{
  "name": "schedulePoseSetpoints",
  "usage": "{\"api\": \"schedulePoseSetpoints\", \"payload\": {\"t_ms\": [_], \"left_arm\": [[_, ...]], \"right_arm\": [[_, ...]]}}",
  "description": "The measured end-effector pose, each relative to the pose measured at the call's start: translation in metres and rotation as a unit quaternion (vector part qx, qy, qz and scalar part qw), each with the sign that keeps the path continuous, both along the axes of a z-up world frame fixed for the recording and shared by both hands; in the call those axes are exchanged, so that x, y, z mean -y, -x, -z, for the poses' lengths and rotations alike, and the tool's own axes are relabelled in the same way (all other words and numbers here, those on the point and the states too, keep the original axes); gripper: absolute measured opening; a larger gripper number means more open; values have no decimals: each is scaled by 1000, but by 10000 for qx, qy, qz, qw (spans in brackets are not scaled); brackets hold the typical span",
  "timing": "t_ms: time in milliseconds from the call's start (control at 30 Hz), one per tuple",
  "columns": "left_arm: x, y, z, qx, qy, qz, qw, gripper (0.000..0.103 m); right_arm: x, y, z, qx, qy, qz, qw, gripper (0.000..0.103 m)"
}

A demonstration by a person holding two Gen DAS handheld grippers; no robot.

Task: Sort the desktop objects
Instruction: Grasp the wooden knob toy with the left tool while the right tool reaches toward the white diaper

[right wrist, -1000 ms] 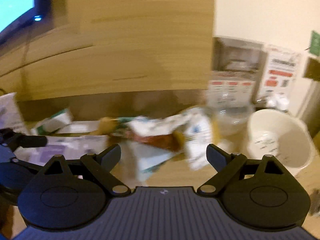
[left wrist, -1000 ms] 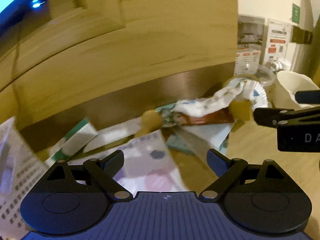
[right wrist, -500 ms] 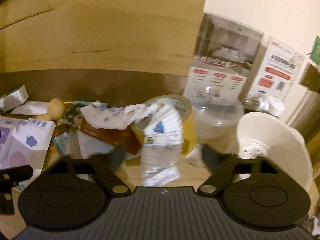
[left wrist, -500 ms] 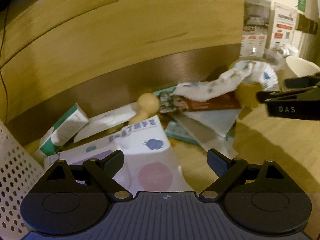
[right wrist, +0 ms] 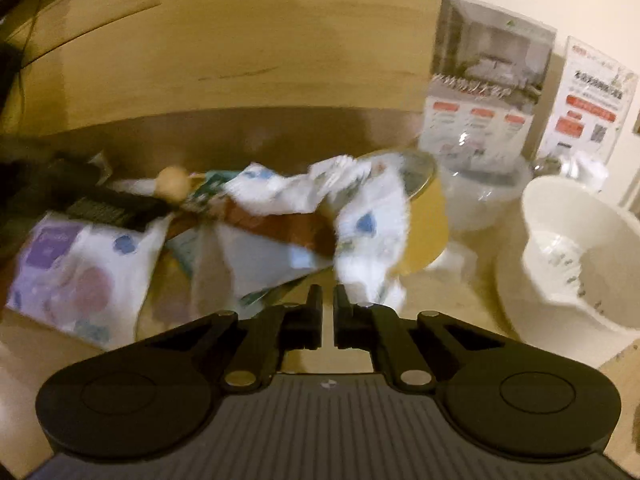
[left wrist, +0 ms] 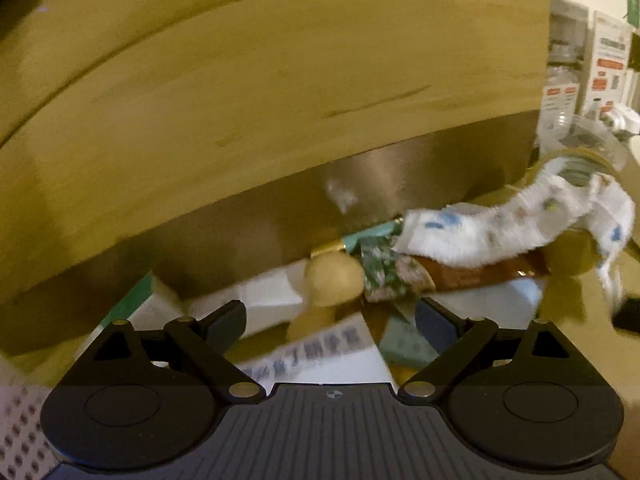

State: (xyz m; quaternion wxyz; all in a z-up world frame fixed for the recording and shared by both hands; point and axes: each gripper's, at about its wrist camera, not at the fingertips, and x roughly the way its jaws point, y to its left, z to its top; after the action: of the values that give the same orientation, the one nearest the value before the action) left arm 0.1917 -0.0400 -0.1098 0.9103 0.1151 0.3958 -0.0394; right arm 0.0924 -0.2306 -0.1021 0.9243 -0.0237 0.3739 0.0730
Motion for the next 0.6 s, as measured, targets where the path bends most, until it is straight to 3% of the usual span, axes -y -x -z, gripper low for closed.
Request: {"api": "schedulePoseSetpoints", "payload": {"t_ms": [133,167,233,267,300,367,600], "left_arm": [[3,-22,8,-157,7,52,9999,97],[4,-26,11,-195,-23,73,9998,97],[7,-30,17,-268,-112,111,9995,97],[7,-31,20,-306,-129,135,9994,97],[7,-33,23,-361,-130,167,9991,97],[7,-34,31,-469,-137,190,9986,97],[1,-40,40,-516,82,172,9985,101]], "right_arm": [[-5,4,-2,79,123,24,9999,7],[-4,3,-5,186,186,147,9995,12],[-1,3,-10,359,296,358,9983,39],[2,2,-13,470,334,486,9972,71],[4,0,-16,574,360,578,9960,86],[7,-6,-20,683,324,611,9953,85],[0,-40,-3,151,59,603,9980,83]]}}
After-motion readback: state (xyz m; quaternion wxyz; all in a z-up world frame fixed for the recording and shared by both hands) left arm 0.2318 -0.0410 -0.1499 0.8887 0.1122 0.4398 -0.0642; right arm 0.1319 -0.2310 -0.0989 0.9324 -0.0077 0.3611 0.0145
